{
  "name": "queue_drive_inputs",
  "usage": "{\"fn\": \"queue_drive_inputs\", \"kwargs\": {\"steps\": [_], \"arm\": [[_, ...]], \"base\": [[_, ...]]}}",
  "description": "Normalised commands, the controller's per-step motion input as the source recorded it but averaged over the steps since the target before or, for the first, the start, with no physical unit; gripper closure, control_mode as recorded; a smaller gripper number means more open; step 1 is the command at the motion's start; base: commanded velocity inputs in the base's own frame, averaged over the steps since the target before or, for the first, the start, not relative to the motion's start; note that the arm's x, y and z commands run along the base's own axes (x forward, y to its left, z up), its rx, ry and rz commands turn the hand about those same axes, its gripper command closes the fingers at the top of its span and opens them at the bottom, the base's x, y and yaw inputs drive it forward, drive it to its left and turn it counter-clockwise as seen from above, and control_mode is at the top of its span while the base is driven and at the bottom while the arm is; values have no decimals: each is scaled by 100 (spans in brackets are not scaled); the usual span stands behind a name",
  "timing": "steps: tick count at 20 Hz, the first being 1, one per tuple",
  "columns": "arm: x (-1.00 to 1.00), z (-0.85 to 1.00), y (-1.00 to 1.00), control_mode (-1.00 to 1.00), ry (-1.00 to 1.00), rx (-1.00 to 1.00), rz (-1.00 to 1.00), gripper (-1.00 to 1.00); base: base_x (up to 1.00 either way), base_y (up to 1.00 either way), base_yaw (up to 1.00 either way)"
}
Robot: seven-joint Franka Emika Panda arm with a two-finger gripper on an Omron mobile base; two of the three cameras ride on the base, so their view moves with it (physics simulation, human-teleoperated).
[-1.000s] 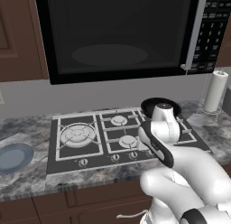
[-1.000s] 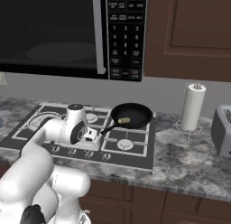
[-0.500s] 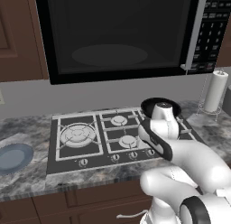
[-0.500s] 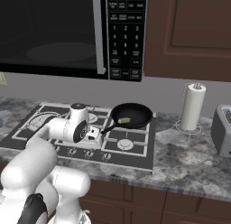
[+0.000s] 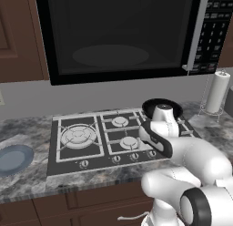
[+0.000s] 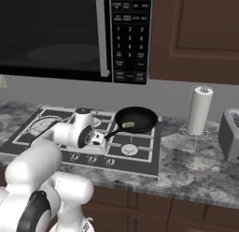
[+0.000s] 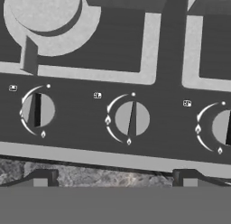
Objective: Pick up the butter stick and place it in the pan. Then turn on the burner for the pan.
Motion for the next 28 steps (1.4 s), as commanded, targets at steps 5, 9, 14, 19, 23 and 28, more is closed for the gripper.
{"fn": "queue_drive_inputs", "kwargs": {"steps": [5,9,14,19,23,28], "arm": [[2,-7,-13,-100,0,0,0,-100],[9,-9,-3,-100,0,0,0,-100],[14,-16,0,-100,0,0,0,-100],[15,-13,0,-100,0,0,0,-100],[14,-8,0,-100,0,0,0,-100],[13,-6,-1,-100,0,0,0,-100]], "base": [[0,0,0],[0,0,0],[0,0,0],[0,0,0],[0,0,0],[0,0,0]]}}
